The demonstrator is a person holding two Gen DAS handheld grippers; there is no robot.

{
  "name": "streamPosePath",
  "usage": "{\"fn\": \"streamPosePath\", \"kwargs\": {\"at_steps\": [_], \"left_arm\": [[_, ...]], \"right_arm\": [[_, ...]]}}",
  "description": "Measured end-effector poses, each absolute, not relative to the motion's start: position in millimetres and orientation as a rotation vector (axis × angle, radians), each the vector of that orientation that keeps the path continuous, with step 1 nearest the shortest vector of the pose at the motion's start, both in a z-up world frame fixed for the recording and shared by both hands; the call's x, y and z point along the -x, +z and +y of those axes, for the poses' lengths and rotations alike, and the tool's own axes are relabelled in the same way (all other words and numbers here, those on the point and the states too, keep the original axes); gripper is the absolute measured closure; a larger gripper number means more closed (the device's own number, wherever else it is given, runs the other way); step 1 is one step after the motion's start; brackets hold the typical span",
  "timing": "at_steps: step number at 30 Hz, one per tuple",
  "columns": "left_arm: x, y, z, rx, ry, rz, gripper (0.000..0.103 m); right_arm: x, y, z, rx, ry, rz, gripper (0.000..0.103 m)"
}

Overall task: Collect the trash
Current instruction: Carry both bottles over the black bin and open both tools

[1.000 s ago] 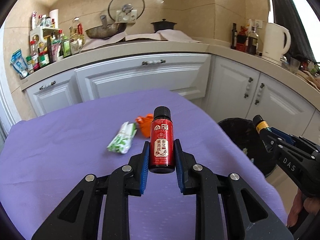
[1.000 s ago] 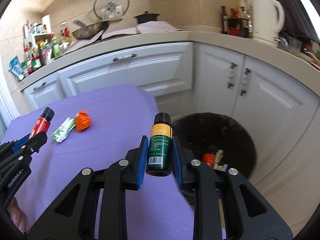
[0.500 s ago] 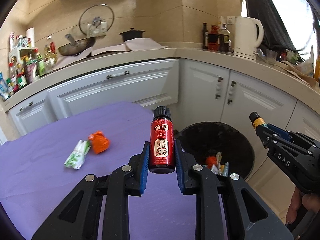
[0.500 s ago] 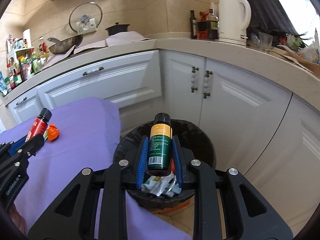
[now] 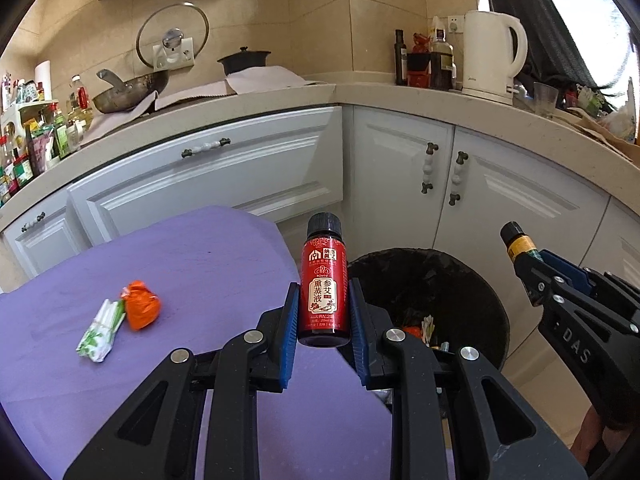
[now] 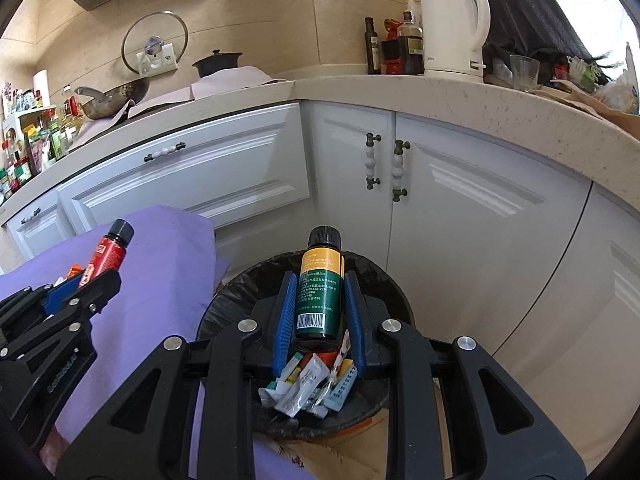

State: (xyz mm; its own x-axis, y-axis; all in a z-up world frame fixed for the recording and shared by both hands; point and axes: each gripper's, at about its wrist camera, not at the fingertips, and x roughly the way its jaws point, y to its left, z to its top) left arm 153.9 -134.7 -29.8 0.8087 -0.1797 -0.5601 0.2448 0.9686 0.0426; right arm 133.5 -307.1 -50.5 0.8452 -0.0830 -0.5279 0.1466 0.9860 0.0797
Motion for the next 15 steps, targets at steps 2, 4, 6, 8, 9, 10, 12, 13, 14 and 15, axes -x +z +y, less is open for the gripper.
{"fn": "streamPosePath", "kwargs": {"at_steps": [2, 4, 6, 8, 9, 10, 12, 13, 14, 15], "left_arm": [[-160, -32, -139, -0.115, -0.225, 0.595, 0.079], [-166, -35, -143, -0.118, -0.225, 0.602, 0.079], [-172, -37, -148, -0.125, -0.221, 0.606, 0.079], [-177, -40, -150, -0.121, -0.223, 0.618, 0.079], [-181, -42, -152, -0.119, -0.224, 0.629, 0.079], [-183, -44, -154, -0.118, -0.224, 0.635, 0.079], [-188, -48, -157, -0.117, -0.224, 0.645, 0.079], [-190, -49, -158, -0.119, -0.224, 0.648, 0.079], [-192, -51, -160, -0.125, -0.224, 0.652, 0.079], [-195, -53, -162, -0.130, -0.227, 0.662, 0.079]], "right_arm": [[-137, -52, -310, -0.121, -0.124, 0.553, 0.079], [-142, -55, -314, -0.124, -0.124, 0.553, 0.079], [-147, -58, -316, -0.128, -0.127, 0.557, 0.079], [-151, -60, -319, -0.133, -0.127, 0.560, 0.079], [-154, -62, -319, -0.135, -0.128, 0.561, 0.079], [-156, -64, -319, -0.135, -0.129, 0.564, 0.079], [-160, -68, -321, -0.137, -0.131, 0.571, 0.079], [-163, -70, -321, -0.139, -0.132, 0.574, 0.079], [-164, -71, -322, -0.139, -0.133, 0.576, 0.079], [-167, -73, -323, -0.140, -0.135, 0.581, 0.080]]}}
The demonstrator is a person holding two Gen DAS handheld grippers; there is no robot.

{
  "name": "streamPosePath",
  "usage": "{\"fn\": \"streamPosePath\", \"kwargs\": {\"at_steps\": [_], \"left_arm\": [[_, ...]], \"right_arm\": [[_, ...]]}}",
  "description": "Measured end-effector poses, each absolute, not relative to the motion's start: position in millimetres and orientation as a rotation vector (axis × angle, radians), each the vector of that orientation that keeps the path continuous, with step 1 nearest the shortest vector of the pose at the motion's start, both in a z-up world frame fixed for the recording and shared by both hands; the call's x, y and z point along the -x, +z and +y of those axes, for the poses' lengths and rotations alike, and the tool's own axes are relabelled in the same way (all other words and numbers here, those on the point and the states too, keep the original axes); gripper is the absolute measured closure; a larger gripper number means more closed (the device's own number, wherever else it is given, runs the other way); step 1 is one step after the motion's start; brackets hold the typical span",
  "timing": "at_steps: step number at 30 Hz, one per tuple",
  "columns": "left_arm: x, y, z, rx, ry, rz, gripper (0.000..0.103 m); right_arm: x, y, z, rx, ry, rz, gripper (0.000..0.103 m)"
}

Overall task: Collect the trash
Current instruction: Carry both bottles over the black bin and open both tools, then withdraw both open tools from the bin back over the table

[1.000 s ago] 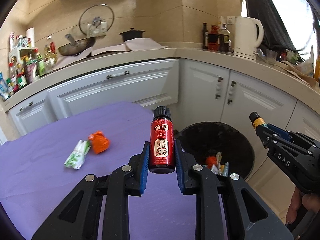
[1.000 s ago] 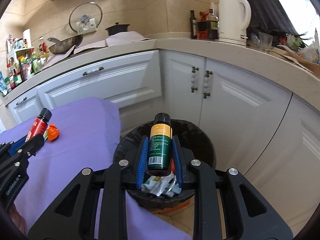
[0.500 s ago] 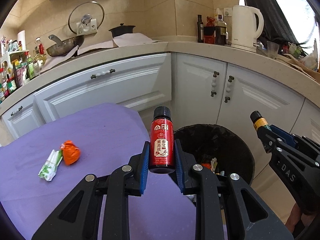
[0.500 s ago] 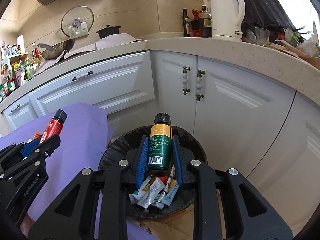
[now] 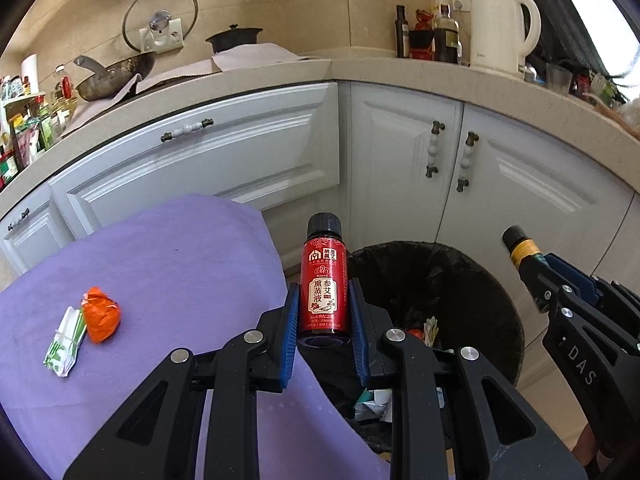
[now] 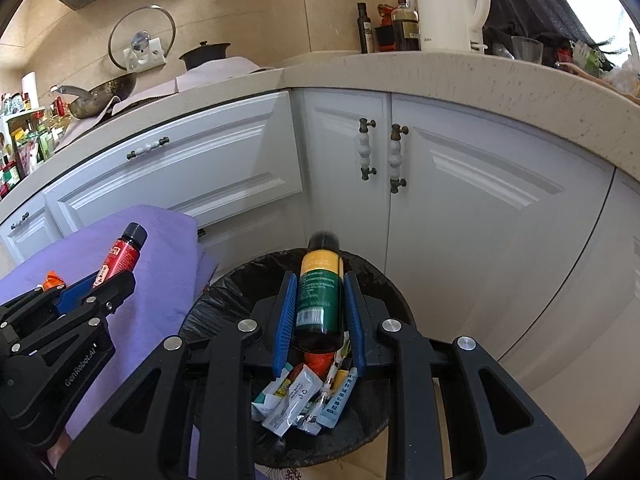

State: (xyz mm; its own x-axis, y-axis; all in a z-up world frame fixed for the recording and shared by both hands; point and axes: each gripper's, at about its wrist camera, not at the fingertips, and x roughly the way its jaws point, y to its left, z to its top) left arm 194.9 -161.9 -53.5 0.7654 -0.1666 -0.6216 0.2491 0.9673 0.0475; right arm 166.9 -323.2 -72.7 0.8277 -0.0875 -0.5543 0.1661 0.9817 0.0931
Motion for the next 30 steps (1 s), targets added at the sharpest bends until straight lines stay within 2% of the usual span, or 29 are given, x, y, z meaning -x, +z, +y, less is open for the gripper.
{"fn": "streamPosePath", "kwargs": {"at_steps": [11, 13, 15, 19, 22, 24, 30], "left_arm": [[-212, -70, -181, -0.177, -0.266, 0.739, 0.078], [-214, -72, -183, -0.186, -0.271, 0.752, 0.074], [-214, -71, -183, -0.184, -0.272, 0.747, 0.062], [-213, -70, -182, -0.179, -0.270, 0.736, 0.060], [-212, -68, -179, -0.165, -0.263, 0.729, 0.053], [-210, -66, -175, -0.157, -0.250, 0.717, 0.048], [-202, -57, -154, -0.140, -0.213, 0.699, 0.048]], "right_arm": [[-189, -91, -330, -0.155, -0.152, 0.615, 0.080], [-192, -96, -332, -0.164, -0.142, 0.627, 0.079], [-194, -98, -334, -0.172, -0.147, 0.632, 0.077], [-193, -97, -334, -0.168, -0.150, 0.631, 0.076], [-190, -94, -333, -0.164, -0.152, 0.630, 0.075], [-189, -92, -332, -0.166, -0.152, 0.631, 0.070], [-183, -82, -321, -0.155, -0.139, 0.627, 0.070]]}}
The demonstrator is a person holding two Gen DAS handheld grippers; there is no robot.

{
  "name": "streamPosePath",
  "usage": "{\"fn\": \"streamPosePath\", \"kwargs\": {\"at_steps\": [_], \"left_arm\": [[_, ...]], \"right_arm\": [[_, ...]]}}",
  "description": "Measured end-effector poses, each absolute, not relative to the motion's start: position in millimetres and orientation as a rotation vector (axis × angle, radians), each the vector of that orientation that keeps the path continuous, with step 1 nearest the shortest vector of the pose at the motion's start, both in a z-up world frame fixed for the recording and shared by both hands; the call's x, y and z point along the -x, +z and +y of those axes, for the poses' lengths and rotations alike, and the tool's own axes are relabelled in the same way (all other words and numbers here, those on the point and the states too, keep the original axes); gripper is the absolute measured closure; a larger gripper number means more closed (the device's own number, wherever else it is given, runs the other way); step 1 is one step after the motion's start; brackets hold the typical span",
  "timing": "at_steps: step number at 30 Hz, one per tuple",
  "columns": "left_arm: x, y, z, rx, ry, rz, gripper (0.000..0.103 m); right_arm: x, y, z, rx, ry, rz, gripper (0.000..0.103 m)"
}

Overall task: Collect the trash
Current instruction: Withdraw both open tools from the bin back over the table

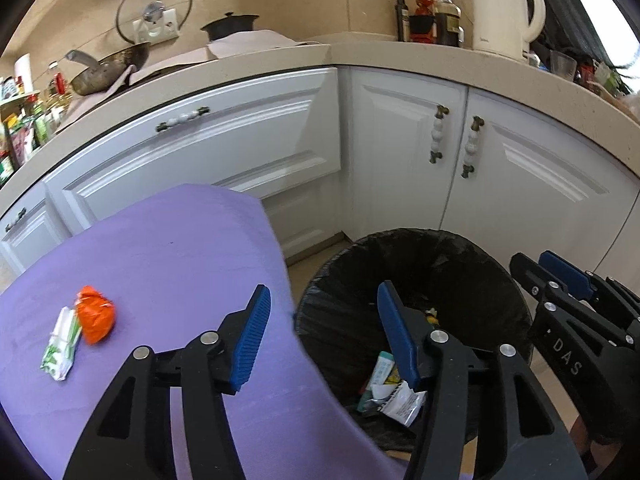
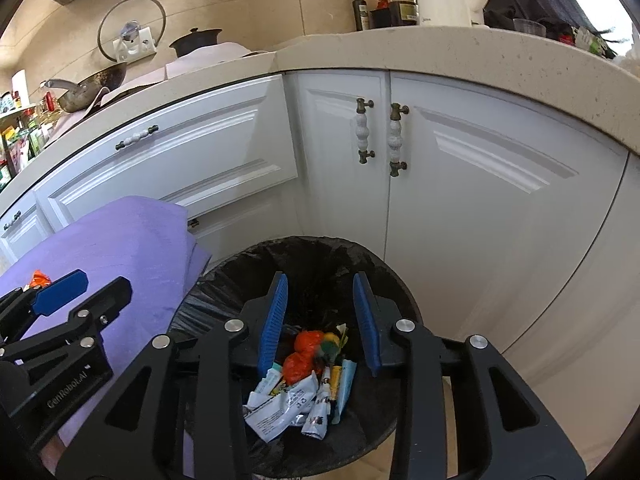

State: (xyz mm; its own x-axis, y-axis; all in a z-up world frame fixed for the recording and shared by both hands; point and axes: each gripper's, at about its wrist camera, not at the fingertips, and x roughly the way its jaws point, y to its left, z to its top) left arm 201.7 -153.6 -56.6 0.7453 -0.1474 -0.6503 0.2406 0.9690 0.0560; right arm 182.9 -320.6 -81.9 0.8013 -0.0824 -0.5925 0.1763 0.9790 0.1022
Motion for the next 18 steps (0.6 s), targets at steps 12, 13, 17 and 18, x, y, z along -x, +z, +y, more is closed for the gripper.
{"fn": "streamPosePath", "kwargs": {"at_steps": [12, 13, 17, 18], "left_arm": [[-182, -38, -76, -0.086, -0.091, 0.678, 0.048], [-181, -36, -69, -0.083, -0.079, 0.674, 0.047], [-176, -31, -43, -0.063, -0.037, 0.662, 0.044], [-174, -31, -35, -0.057, -0.025, 0.661, 0.044]], "right_arm": [[-172, -64, -268, -0.142, -0.046, 0.624, 0.069], [-171, -62, -262, -0.140, -0.037, 0.624, 0.069], [-170, -58, -236, -0.121, 0.003, 0.625, 0.069], [-171, -57, -229, -0.116, 0.014, 0.627, 0.069]]}}
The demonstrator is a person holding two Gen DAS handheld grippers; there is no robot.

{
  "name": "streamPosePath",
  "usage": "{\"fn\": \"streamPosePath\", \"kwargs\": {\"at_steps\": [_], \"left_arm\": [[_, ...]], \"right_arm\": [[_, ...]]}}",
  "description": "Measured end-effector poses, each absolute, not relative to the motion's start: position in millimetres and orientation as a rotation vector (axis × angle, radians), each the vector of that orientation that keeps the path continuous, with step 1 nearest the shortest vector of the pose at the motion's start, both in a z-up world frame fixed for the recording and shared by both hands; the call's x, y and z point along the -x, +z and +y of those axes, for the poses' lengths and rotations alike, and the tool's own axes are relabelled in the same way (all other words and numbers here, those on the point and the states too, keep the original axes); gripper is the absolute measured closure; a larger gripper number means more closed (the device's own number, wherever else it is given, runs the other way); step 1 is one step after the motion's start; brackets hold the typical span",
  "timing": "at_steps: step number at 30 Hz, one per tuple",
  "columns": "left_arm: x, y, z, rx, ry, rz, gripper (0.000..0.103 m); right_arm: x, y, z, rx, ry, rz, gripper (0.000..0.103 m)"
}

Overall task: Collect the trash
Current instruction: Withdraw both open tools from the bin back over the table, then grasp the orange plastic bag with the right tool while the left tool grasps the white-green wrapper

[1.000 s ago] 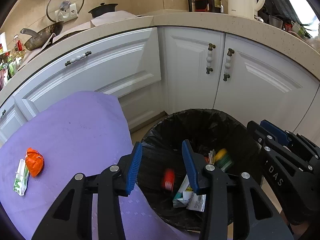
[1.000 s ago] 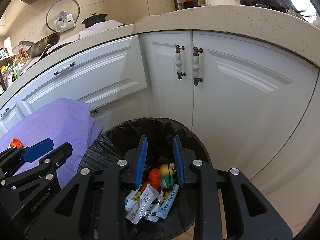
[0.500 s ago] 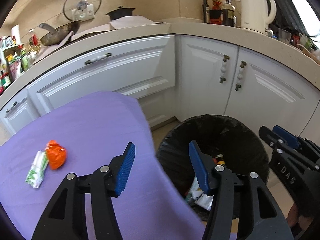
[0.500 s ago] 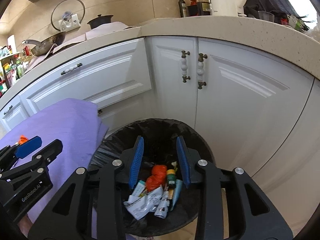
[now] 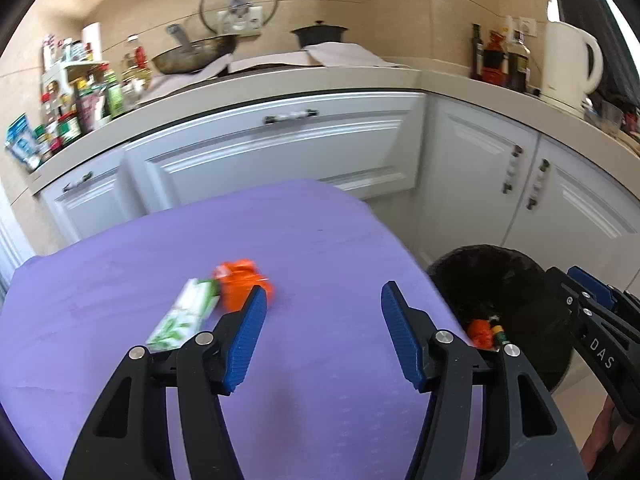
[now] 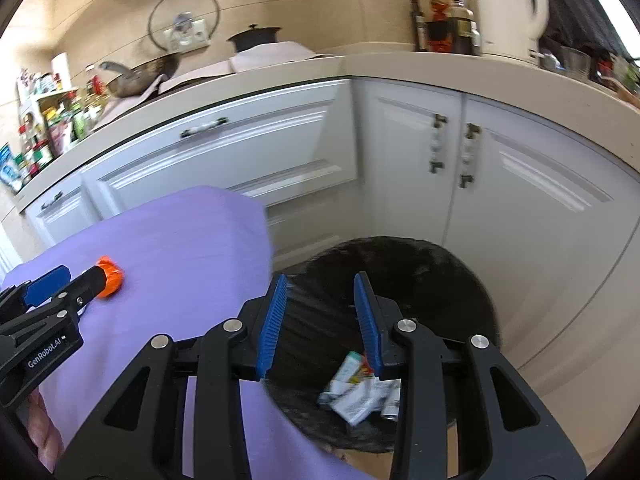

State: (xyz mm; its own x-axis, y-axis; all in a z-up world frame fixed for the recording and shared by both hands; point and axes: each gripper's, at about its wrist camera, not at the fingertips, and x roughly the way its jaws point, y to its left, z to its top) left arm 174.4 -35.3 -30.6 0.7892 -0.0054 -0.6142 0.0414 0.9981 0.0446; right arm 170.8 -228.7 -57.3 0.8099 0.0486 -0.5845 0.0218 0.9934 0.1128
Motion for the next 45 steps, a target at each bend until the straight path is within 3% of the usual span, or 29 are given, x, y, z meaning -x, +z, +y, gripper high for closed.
{"fn": "streamPosePath", "kwargs": {"at_steps": [21, 24, 45], "left_arm": [[-159, -41, 123, 0.040, 0.257, 0.688, 0.040], [-158, -44, 144, 0.052, 0.297, 0.694, 0.040], [-151, -60, 219, 0.105, 0.429, 0.737, 0.036]], "right_arm": [[-204, -61, -84, -0.005, 0.255, 0.680, 0.067], [-211, -61, -66, 0.010, 0.281, 0.682, 0.057], [-252, -86, -2, 0.096, 0.333, 0.786, 0.057]]}}
